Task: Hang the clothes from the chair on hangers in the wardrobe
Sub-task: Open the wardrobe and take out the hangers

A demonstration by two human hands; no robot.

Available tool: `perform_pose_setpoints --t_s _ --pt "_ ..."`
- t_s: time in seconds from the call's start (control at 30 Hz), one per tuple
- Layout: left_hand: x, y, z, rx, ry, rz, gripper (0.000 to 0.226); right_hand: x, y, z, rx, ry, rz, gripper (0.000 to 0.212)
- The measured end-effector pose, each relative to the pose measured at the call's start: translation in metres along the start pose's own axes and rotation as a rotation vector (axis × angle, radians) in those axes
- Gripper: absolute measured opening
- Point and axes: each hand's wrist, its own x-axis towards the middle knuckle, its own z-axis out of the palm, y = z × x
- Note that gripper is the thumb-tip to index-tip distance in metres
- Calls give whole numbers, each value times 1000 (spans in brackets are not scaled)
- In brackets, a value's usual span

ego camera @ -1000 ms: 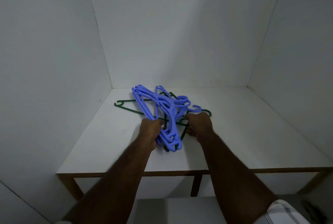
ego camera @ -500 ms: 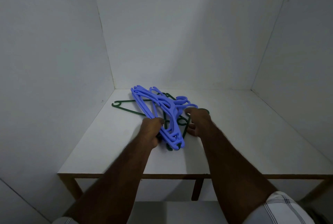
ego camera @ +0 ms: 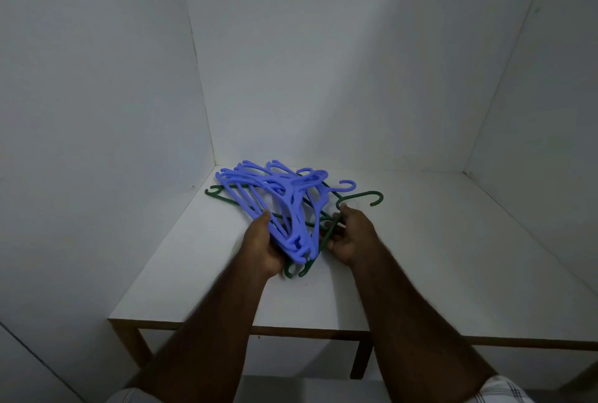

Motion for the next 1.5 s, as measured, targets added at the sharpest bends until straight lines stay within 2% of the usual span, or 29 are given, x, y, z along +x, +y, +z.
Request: perform_pose_setpoints --t_s 0.1,0.23,0.57,0.73,0.83,0.9,1.07,1.13,1.23,1.3,1.37,1.43,1.5 --pt "6 0 0 55 54 79 23 6 4 4 89 1 -21 17" --pt "10 -1 -2 106 73 104 27 8 11 5 164 -19 -18 20" --pt "-2 -2 -3 205 37 46 26 -1 17 -1 135 -87 -46 28" --pt "-12 -9 -4 288 -3 76 19 -20 27 -3 53 -229 -71 41" --pt "-19 -11 -4 364 -25 106 19 -32 29 -4 -36 -261 -139 26" --pt "-23 -10 -4 433 -29 141 14 -39 28 -4 -92 -190 -216 13" --pt "-33 -11 7 620 -39 284 10 -50 26 4 -263 -33 -432 9" --pt "-33 -12 12 665 -49 333 16 -58 25 9 -332 -23 -505 5" --pt "-28 -13 15 606 -128 258 34 -71 26 20 -419 -86 -587 24" --pt "-40 -9 19 590 -112 209 31 -77 26 27 -599 -50 -667 40" --pt "-45 -5 19 575 -56 148 28 -81 26 31 -796 18 -771 41" --pt "-47 1 19 534 -49 124 31 -86 28 32 -863 45 -830 39" --pt "-52 6 24 583 -87 174 34 -91 33 33 -894 51 -862 35"
